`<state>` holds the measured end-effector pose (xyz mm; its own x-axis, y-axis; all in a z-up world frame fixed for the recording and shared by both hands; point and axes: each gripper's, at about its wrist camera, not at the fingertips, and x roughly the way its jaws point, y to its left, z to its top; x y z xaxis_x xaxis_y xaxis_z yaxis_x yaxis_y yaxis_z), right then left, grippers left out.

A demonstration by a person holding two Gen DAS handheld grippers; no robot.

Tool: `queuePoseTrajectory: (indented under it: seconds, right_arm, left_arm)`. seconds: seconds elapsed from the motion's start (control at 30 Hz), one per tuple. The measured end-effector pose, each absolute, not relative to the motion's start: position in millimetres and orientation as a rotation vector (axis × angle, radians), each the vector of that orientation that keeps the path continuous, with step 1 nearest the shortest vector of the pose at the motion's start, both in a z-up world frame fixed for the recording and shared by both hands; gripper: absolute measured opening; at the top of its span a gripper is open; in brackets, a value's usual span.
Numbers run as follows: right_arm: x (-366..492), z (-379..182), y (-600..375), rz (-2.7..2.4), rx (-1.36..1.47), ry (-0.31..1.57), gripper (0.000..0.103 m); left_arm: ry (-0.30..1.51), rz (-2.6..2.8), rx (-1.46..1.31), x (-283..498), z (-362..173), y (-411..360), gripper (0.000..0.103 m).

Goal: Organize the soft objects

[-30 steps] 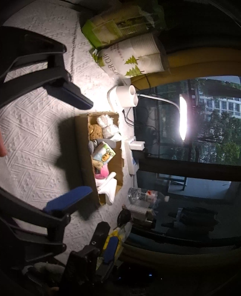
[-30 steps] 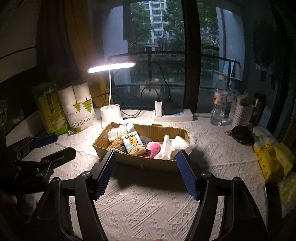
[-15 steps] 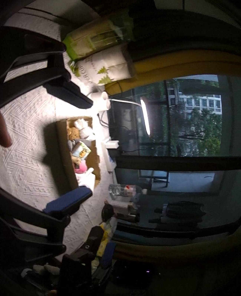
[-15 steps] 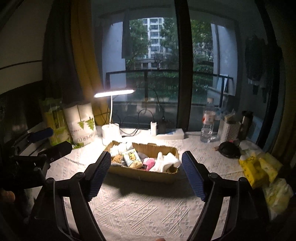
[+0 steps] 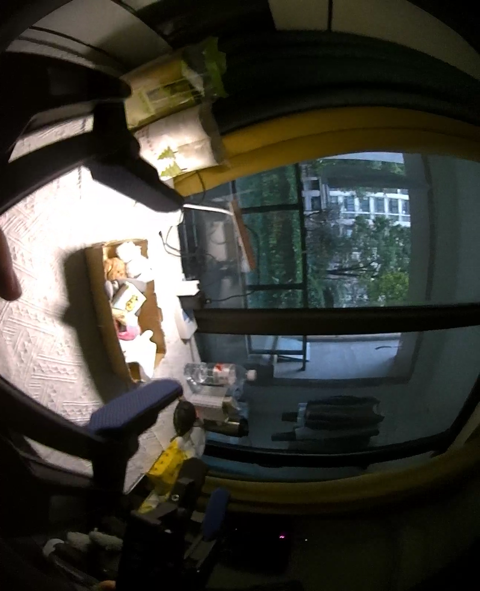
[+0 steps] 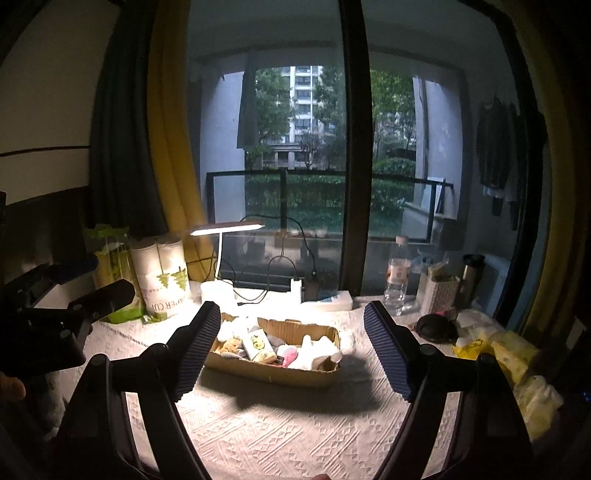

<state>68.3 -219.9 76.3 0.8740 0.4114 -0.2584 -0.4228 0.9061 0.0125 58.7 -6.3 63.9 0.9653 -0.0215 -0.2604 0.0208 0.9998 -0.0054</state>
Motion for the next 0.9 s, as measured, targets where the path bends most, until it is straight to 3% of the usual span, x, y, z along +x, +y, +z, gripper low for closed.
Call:
queuePoseTrajectory:
  seconds: [0.9]
  right_arm:
    - [62.3, 86.0, -221.2, 0.427, -0.043, 0.245, 0.083]
  left_arm:
    - [0.240, -0.033, -0.006, 49.0, 74.4, -5.0, 0.099]
